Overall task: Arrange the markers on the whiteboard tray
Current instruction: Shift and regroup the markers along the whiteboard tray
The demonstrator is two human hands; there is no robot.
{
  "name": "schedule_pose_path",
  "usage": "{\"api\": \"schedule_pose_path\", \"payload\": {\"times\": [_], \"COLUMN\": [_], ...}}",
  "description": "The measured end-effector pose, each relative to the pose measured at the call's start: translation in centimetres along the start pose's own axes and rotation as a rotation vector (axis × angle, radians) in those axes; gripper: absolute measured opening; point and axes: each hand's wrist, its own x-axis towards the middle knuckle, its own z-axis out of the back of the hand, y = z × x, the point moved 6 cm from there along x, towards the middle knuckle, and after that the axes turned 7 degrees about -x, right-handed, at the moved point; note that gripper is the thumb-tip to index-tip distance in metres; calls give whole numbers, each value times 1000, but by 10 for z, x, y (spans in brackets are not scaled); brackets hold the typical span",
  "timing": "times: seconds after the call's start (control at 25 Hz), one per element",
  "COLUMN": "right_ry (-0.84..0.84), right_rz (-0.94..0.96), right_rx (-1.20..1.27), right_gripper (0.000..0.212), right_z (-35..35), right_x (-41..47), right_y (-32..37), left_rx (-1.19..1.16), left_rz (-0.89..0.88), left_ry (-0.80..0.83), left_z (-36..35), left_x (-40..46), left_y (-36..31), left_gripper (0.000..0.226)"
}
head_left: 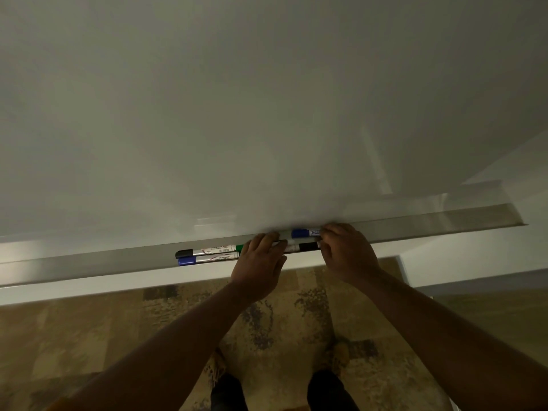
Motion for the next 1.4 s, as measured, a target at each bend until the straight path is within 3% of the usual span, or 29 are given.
{"api": "schedule_pose_path", "payload": {"times": [0.2, 0.4, 0.56, 0.76, 1.12, 1.4], "right_ry": [-10, 10, 40, 40, 46, 61], "right_rz": [-74, -33, -10, 15, 18, 14], "right_rx": [-10, -2, -13, 22, 14, -10], "right_gripper": [12, 26, 20, 35, 33, 32], "right_z": [2, -3, -5, -7, -7, -8], "right_x": [-1, -4, -1, 1, 5, 5], "right_y": [-10, -8, -3, 4, 10, 13], "left_rx": [41, 14, 50, 39, -51, 20], "left_rz": [4, 8, 28, 55, 66, 103], "left_ry": [-27, -37, -48, -46, -38, -129], "left_z": [5, 9, 13, 16, 13, 24], "left_x": [-3, -2, -3, -5, 1, -9], "left_y": [0, 0, 3, 7, 11, 22], "left_gripper": [38, 35, 35, 40, 44, 37]}}
